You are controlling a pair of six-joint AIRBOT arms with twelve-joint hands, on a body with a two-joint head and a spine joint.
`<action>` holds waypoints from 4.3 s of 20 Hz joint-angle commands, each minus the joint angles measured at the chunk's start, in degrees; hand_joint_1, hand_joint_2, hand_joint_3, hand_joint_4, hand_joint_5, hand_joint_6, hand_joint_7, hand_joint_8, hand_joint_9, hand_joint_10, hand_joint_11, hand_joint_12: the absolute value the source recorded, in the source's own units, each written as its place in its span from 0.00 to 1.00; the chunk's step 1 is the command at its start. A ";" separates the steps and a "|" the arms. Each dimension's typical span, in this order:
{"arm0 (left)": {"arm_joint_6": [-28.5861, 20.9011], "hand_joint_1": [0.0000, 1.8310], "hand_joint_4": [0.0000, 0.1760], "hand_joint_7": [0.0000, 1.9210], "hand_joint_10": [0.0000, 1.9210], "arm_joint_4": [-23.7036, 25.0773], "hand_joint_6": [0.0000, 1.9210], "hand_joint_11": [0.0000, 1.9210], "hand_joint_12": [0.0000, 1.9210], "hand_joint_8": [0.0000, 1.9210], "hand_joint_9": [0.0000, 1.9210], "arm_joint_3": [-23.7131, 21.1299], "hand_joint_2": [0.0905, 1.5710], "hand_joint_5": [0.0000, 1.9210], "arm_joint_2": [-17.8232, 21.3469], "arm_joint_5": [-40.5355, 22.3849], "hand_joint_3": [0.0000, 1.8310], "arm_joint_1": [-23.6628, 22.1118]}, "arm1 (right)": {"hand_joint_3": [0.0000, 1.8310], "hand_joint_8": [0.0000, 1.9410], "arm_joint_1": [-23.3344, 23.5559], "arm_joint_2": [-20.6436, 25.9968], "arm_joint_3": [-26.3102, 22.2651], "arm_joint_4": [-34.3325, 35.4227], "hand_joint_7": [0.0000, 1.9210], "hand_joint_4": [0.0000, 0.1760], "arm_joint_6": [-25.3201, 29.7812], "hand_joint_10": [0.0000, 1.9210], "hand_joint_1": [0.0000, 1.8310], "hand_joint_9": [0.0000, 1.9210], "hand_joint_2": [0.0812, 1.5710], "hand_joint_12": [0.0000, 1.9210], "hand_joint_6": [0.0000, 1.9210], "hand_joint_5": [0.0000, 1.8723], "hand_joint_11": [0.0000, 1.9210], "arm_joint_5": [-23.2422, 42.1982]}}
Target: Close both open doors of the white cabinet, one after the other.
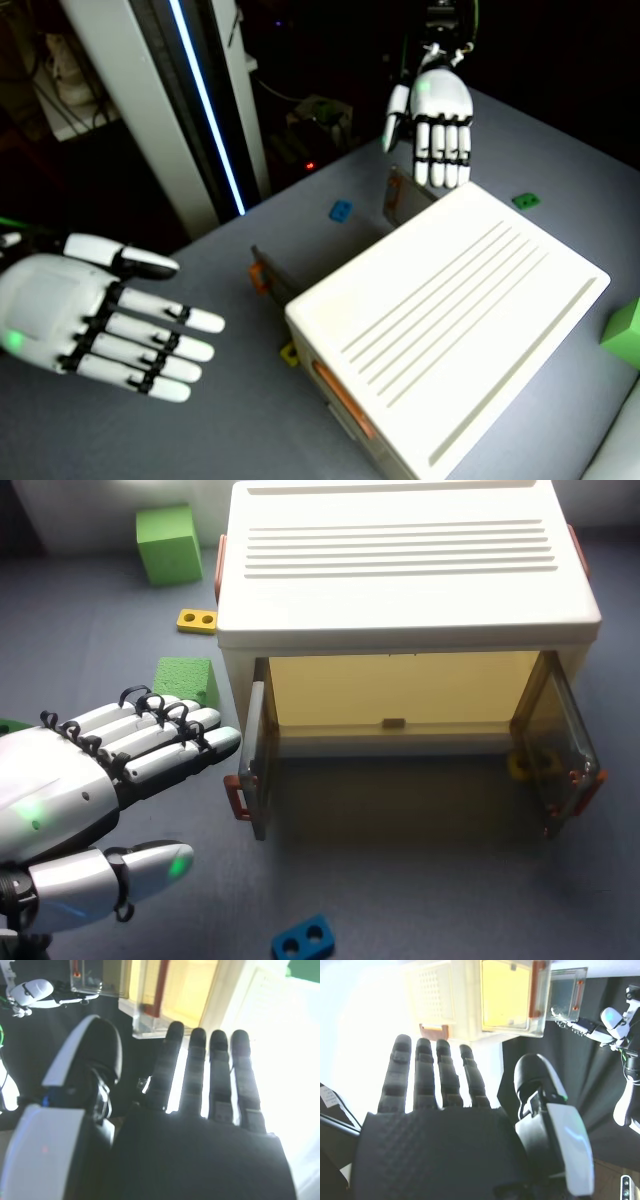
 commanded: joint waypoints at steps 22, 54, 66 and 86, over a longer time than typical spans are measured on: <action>-4.07 0.00 0.00 0.02 0.01 8.03 0.00 0.02 0.09 0.00 0.03 4.86 0.95 0.03 -7.12 0.11 0.00 -10.63 | 0.00 0.00 0.67 -0.37 0.83 1.57 0.02 0.38 0.74 0.00 0.00 0.01 0.88 0.00 0.00 0.02 0.03 6.72; 3.41 0.00 0.00 0.01 0.00 -9.26 0.00 0.00 0.11 0.00 0.01 -2.07 0.94 0.00 1.13 -15.32 0.00 3.38 | 0.01 0.00 10.48 -2.62 2.28 -13.73 0.00 0.00 4.74 0.00 0.00 0.00 0.92 0.00 0.00 0.00 0.00 -1.78; 4.85 0.00 0.00 0.08 0.00 -14.92 0.00 0.00 0.31 0.00 0.10 -4.37 0.91 0.06 2.49 -23.27 0.00 10.44 | 0.00 0.00 16.83 -5.66 3.94 -20.70 0.00 0.00 6.99 0.00 0.00 0.00 0.92 0.00 0.00 0.00 0.00 -6.55; 4.92 0.00 0.00 0.05 0.00 -16.15 0.00 0.00 0.21 0.00 0.06 -5.01 0.87 0.03 2.62 -25.25 0.00 12.55 | 0.01 0.00 27.12 -12.97 7.89 -26.33 0.00 0.00 8.24 0.00 0.00 0.00 0.95 0.00 0.00 0.00 0.00 -10.49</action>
